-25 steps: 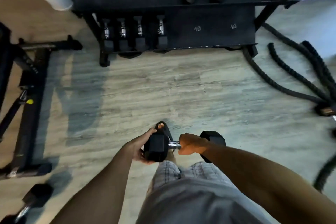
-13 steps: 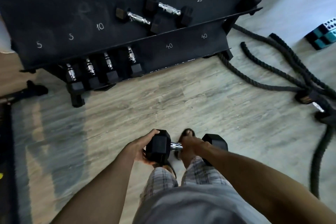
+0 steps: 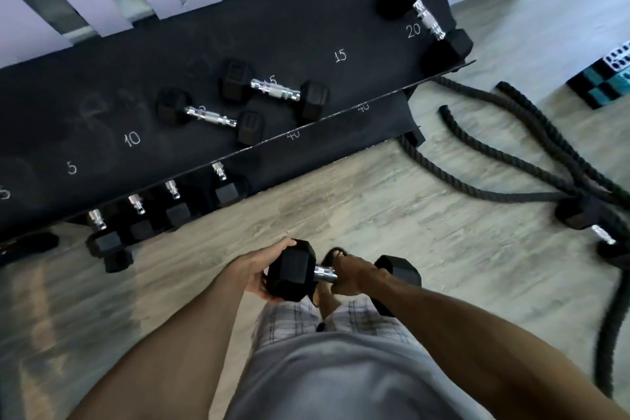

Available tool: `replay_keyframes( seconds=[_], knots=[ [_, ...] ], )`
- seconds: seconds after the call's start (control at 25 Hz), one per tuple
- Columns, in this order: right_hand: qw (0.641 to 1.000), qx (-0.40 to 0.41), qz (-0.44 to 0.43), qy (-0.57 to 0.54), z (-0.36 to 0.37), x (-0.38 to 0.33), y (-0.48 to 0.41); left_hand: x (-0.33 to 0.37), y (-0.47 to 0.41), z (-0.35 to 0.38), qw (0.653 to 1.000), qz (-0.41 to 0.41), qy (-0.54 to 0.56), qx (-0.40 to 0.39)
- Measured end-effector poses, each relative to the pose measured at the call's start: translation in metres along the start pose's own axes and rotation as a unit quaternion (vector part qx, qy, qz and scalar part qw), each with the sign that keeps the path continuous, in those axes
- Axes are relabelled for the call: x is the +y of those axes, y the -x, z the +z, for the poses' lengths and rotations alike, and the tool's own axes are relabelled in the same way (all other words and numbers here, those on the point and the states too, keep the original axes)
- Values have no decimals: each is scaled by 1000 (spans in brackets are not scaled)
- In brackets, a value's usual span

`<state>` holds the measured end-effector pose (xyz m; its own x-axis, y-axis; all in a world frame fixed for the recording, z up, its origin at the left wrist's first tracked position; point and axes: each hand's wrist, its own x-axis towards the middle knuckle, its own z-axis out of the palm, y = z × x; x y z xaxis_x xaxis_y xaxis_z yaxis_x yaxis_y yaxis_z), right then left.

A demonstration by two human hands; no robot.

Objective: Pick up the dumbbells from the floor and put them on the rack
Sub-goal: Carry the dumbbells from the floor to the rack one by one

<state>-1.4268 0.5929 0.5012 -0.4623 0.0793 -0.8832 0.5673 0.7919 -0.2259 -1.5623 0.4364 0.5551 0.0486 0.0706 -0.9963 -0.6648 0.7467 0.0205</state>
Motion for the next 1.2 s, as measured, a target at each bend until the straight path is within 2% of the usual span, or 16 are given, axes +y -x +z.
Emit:
replay_keyframes(
  seconds=[0.36,0.76,1.2],
  knots=[
    [999,44,21,-8,-176,45,-51,194,-5,-2,1000,8,5,-26],
    [997,69,31,-17,-365,79,-113,425,12,-22,989,-16,-95,-114],
    [995,71,17,-71,-516,128,-181,612,9,-12,989,-39,-112,-84]
  ],
)
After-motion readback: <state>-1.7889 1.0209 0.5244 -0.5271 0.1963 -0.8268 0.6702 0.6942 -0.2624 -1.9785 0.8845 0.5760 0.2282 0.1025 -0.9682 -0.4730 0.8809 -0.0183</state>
